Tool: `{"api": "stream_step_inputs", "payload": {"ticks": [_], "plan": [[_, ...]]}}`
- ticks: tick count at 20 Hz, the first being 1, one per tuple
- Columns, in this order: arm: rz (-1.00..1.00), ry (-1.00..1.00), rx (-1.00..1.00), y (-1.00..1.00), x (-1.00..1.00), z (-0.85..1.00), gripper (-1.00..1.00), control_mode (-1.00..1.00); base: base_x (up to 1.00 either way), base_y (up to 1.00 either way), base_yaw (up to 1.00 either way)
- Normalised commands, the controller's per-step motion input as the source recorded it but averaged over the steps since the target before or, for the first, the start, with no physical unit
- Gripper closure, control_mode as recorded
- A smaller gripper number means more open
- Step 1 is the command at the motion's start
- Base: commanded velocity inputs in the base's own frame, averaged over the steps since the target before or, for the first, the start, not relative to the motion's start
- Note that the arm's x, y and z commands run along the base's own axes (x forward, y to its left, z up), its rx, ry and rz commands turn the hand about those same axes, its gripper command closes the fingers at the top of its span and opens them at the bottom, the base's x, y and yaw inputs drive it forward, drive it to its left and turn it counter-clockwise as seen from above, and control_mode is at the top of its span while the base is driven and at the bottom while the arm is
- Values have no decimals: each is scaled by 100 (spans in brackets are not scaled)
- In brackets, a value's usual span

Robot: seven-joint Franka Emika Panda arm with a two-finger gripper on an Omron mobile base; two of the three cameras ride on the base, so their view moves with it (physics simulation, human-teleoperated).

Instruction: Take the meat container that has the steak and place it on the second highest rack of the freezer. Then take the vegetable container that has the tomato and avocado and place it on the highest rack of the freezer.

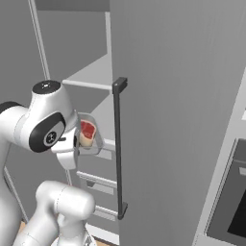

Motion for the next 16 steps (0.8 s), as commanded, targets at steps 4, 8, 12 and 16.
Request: {"api": "stream_step_inputs", "payload": {"ticks": [4,8,12,16], "plan": [[0,0,0,0,0,0,100,100,0,7,-2],[0,0,0,0,0,0,100,100,0,0,0],[0,0,0,0,0,0,100,100,0,0,0],[0,0,0,0,0,0,100,100,0,0,0]]}}
